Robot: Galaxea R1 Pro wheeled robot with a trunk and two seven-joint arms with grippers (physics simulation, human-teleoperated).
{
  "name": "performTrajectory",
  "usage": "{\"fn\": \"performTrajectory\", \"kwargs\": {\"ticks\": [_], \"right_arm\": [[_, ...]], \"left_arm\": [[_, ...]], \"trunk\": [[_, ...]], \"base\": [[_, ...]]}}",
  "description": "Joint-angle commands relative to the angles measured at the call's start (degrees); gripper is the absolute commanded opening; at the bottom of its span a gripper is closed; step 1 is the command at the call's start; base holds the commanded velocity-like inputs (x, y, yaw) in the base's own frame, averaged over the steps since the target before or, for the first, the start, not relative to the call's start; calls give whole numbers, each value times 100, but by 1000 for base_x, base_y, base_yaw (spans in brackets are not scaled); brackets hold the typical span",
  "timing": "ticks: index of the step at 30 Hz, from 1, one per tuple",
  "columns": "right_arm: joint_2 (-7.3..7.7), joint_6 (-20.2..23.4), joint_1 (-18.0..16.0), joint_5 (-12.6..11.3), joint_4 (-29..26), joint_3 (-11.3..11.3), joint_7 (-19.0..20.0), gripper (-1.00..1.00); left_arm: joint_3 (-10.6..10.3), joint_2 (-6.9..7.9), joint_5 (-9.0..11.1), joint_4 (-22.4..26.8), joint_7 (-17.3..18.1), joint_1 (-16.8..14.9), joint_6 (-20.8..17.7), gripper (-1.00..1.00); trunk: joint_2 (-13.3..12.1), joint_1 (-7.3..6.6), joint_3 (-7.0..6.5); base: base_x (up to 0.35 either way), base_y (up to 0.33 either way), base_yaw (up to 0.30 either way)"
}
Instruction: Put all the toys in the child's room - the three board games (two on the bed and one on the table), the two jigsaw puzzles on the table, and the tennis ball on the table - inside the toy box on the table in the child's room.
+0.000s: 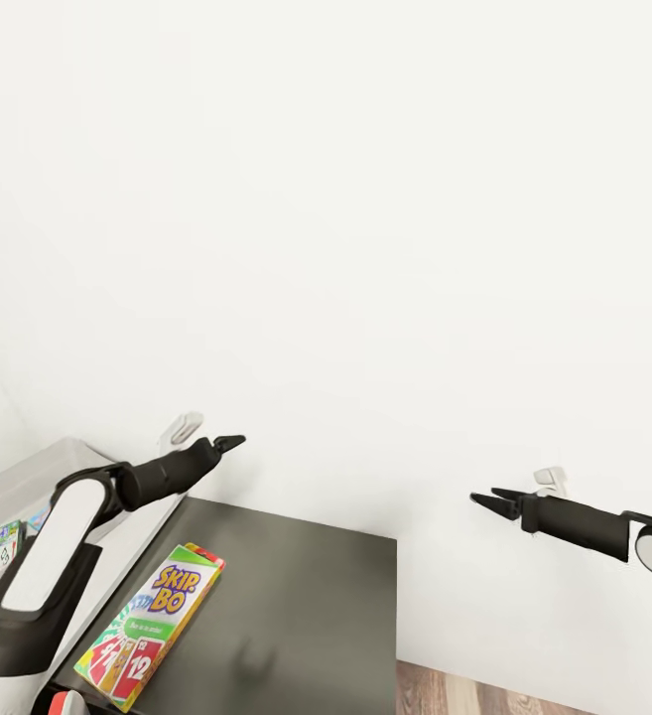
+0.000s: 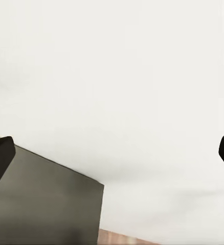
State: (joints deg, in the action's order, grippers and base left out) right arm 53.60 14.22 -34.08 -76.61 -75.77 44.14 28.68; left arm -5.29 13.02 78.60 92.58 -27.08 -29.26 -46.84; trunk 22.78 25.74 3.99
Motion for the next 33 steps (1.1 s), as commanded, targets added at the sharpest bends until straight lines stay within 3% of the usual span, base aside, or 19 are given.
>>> {"fn": "performTrajectory", "kwargs": {"ticks": [1, 10, 33], "right_arm": [[6, 23, -48, -59, -32, 20, 7, 100], [6, 23, -83, -59, -312, 20, 7, 100], [6, 23, -83, -59, -312, 20, 7, 100]], "left_arm": [[-6, 4, 59, 39, -59, -6, -29, 100], [-6, 4, 59, 125, -59, -6, -29, 100], [-6, 4, 59, 125, -59, -6, -29, 100]], "trunk": [[14, 4, 14], [14, 4, 14], [14, 4, 14]], "base": [[0, 0, 0], [0, 0, 0], [0, 0, 0]]}}
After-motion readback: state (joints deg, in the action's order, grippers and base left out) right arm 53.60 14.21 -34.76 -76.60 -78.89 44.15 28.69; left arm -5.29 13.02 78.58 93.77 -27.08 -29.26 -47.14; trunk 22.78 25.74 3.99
